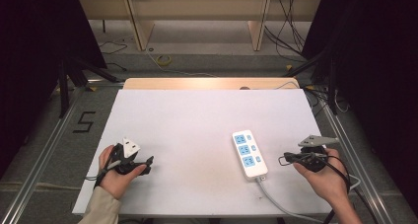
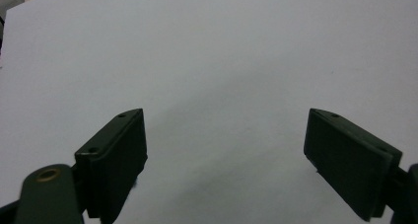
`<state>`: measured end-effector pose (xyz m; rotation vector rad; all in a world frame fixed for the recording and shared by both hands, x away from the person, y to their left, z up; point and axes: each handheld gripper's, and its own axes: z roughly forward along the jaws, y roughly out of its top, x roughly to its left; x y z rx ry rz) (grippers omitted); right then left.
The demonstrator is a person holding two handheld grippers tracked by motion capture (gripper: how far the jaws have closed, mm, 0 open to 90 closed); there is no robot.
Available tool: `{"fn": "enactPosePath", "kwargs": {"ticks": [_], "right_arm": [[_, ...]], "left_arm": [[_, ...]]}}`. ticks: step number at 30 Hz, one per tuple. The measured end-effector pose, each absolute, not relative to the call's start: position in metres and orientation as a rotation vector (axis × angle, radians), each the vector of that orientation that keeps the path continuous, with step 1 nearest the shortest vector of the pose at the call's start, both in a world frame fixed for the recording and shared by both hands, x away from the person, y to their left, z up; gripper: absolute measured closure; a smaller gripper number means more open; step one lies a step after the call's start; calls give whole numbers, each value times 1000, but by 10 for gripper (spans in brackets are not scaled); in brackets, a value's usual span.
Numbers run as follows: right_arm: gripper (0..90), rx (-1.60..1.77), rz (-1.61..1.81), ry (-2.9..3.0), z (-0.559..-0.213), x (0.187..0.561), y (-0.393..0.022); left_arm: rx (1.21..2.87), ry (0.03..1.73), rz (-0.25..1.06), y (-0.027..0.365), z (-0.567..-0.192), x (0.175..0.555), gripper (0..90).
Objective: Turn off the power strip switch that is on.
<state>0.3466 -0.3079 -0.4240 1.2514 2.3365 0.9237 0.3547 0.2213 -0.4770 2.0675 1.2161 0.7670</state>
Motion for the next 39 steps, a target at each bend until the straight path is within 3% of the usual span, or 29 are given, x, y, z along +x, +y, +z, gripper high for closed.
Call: {"fn": "enactPosePath", "kwargs": {"ticks": [39], "right_arm": [[900, 1251, 905, 2370, -420, 361, -296]], "left_arm": [[2065, 1197, 764, 219, -476, 356, 165]]}}
